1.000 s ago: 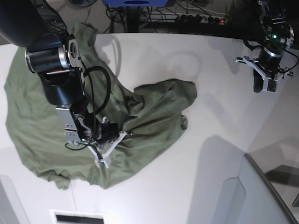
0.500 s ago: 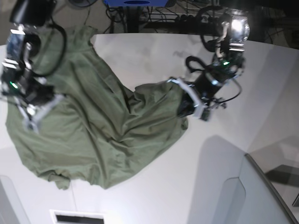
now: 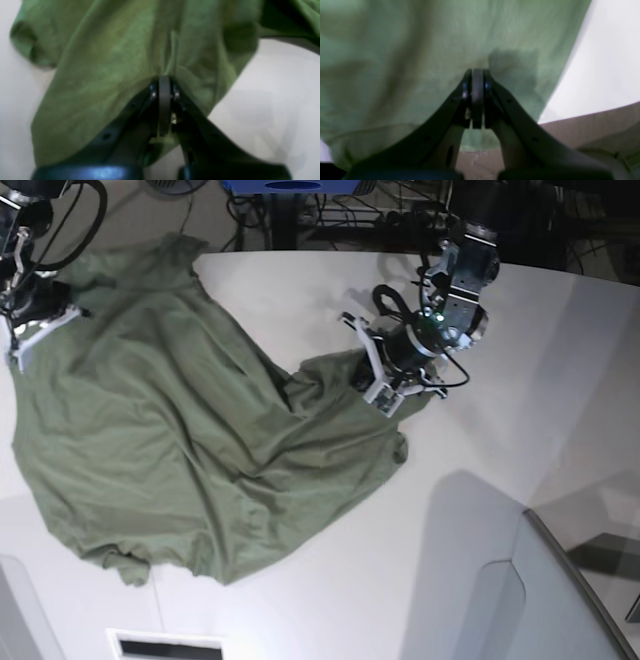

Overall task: Layout the t-shirt on the table in an organized manner, then fold the t-shirt properly
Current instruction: 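Release the shirt and move the right gripper over the shirt's middle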

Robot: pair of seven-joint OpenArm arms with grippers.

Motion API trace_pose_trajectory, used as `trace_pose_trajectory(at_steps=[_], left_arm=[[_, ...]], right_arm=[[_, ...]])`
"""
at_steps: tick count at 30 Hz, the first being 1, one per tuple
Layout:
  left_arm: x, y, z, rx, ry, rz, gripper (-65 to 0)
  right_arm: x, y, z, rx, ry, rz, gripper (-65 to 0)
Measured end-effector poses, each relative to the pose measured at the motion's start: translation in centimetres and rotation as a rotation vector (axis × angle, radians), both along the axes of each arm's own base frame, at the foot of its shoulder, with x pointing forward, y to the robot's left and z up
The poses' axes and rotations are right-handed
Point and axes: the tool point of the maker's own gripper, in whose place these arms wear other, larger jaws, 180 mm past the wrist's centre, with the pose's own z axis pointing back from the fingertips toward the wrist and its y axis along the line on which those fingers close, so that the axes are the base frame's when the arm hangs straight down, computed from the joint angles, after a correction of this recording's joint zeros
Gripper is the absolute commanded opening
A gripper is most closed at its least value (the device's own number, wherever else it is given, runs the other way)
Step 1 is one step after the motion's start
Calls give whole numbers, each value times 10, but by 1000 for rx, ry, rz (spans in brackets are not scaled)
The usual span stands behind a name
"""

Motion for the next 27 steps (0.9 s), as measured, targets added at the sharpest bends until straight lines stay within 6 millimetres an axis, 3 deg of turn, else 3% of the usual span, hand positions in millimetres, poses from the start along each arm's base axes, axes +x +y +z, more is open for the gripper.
trace_pose_trajectory(at_steps=[4,9,14,18,22,25,27], left_arm=[[5,18,0,22,-9,-3,-650],[23,44,4,95,-16,-2,-650],[43,40,12,126,-35,-6,-650],[56,33,26,123,-73,2,-650],[53,11,51,78,-130,-16,-650],[40,12,57,118,-112,-25,-650],[36,13,72,132,-146,-30,-650]], right_arm=[[25,-30,-5,-8,-58,-35,-648],[37,-58,-8,-8,-97,-67,-648],[61,-78,-5,-69,-74,-25,-648],[73,-78,-1,-92,-46,-5,-648],[71,-66,8,-90,-9,42,-648],[69,-60,26,-127,-27,89,-648],[79,-59,51,-182,-85,120,-648]])
